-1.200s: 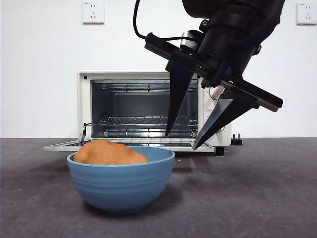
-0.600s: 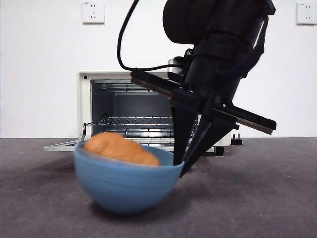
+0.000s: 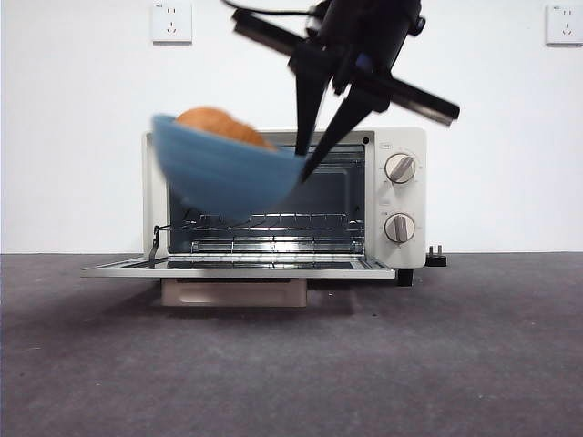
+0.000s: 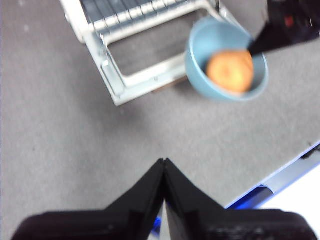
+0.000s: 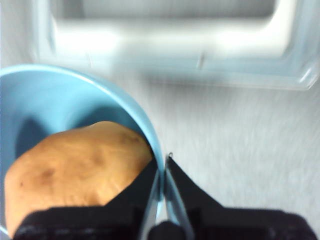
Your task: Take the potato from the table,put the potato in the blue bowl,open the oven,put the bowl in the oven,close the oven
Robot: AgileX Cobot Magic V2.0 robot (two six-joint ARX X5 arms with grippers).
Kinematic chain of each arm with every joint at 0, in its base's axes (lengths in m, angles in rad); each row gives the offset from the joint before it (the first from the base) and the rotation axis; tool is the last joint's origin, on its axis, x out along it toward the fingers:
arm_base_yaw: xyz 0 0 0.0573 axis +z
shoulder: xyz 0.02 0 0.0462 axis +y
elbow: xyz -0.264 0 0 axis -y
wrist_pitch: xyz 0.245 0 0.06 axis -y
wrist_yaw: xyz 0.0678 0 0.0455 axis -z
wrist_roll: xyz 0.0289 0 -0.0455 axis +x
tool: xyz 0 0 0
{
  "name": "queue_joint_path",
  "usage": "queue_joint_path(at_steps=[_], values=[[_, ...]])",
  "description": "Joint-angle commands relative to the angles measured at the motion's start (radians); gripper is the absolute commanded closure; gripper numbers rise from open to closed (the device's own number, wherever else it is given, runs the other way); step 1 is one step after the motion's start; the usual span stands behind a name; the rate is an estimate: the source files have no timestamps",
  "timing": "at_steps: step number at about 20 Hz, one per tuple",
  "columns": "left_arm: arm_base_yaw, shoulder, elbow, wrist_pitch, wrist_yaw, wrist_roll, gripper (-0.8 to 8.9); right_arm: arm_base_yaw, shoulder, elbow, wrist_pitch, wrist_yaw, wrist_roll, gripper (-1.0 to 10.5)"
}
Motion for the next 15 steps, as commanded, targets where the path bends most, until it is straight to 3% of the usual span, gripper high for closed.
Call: queue_joint_path(at_steps=[1,6,15], values=[[0.000,-0.003,-0.003,0.015,-0.003,0.003,8.20,-0.051,0.005,0.030,-0.001,0.003,0.104,9.6],[0.000,0.006,-0.003,0.034,-0.003,0.003,8.19,-0.119,0.018,0.100,0.002,0.042,0.201,9.6],[0.000,0.025,-0.003,0.027,-0.003,0.004,8.19,-0.136,0.297,0.416,-0.154,0.018,0.201,9.6]])
